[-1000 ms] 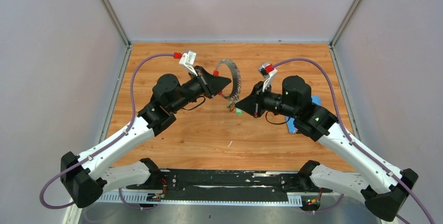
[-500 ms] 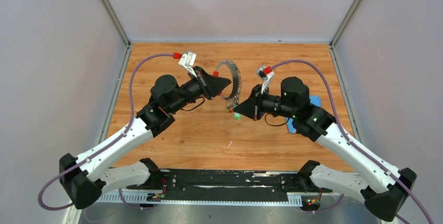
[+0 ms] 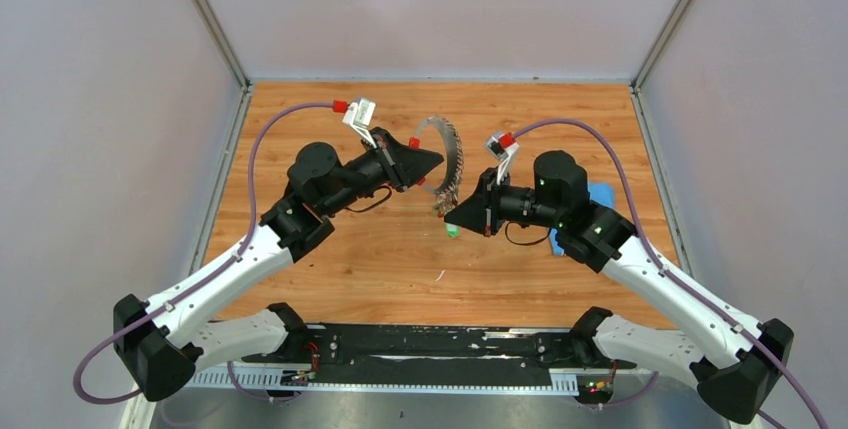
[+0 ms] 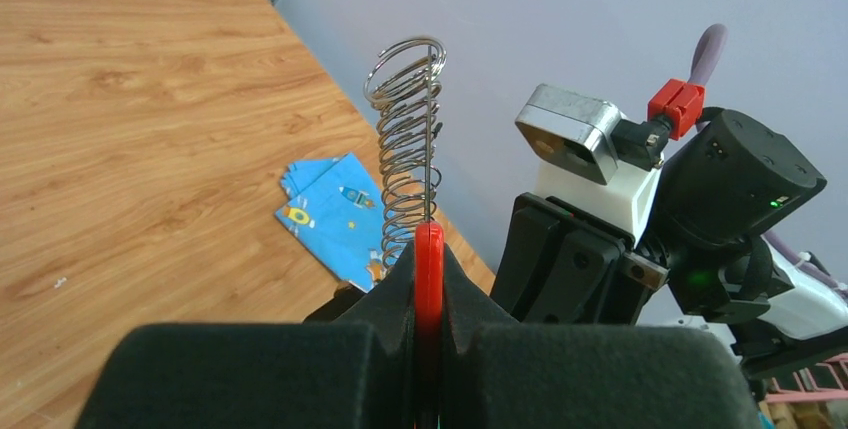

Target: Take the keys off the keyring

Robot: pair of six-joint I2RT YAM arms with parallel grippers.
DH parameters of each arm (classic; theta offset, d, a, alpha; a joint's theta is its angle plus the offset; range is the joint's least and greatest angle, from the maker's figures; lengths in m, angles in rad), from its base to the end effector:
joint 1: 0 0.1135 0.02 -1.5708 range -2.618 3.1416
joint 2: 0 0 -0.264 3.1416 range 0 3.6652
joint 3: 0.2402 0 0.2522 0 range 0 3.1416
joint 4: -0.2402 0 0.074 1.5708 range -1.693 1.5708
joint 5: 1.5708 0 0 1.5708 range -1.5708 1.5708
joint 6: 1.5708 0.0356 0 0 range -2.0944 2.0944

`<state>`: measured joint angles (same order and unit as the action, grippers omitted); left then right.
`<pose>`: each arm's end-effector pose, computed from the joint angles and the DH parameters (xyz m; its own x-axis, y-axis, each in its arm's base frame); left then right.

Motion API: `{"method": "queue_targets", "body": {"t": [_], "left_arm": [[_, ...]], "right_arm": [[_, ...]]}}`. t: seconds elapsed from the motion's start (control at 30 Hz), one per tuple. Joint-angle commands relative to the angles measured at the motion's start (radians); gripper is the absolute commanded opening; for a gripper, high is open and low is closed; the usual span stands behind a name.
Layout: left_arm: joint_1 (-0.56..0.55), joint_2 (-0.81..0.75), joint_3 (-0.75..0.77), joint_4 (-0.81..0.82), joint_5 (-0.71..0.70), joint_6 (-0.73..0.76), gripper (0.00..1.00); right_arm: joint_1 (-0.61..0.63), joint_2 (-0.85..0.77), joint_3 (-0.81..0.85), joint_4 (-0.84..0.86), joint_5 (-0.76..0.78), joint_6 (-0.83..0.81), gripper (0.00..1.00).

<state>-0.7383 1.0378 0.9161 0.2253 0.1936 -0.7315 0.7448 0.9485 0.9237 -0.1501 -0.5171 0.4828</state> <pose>0.1763 -0.1697 0.3820 -0.4788 -0.4506 -0.7535 0.6479 0.3978 -0.6496 0.1468 0.1592 0.3637 -0.5530 0.0391 -0.8322 -0.7795 0.3286 0.5334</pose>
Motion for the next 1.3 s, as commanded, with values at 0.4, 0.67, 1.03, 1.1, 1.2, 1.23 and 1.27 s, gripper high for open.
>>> {"method": "queue_targets", "body": {"t": [0.4,0.67,1.03,1.1,1.2,1.23,1.27], "left_arm": [[0.028,0.035,0.039,0.052,0.213,0.116,0.00],[0.017,0.018,0.034,0.060,0.248,0.188,0.00],[-0.007,-0.023,0.024,0.060,0.249,0.259,0.00],[-0.013,-0.027,0.023,0.060,0.252,0.271,0.00],[-0.022,-0.025,0.020,0.060,0.260,0.284,0.00],[-0.025,-0.025,0.019,0.060,0.260,0.287,0.00],[-0.027,-0.025,0.017,0.060,0.259,0.290,0.00]], "right_arm": [[-0.009,0.011,0.121,-0.112,-0.040,-0.074,0.01],[-0.009,0.047,0.152,-0.138,-0.059,-0.059,0.01],[-0.009,0.094,0.184,-0.200,-0.059,-0.037,0.01],[-0.009,0.095,0.184,-0.201,-0.057,-0.028,0.01],[-0.009,0.095,0.187,-0.201,-0.054,-0.019,0.01],[-0.009,0.095,0.189,-0.200,-0.056,-0.017,0.01],[-0.009,0.094,0.192,-0.201,-0.055,-0.016,0.01]]}}
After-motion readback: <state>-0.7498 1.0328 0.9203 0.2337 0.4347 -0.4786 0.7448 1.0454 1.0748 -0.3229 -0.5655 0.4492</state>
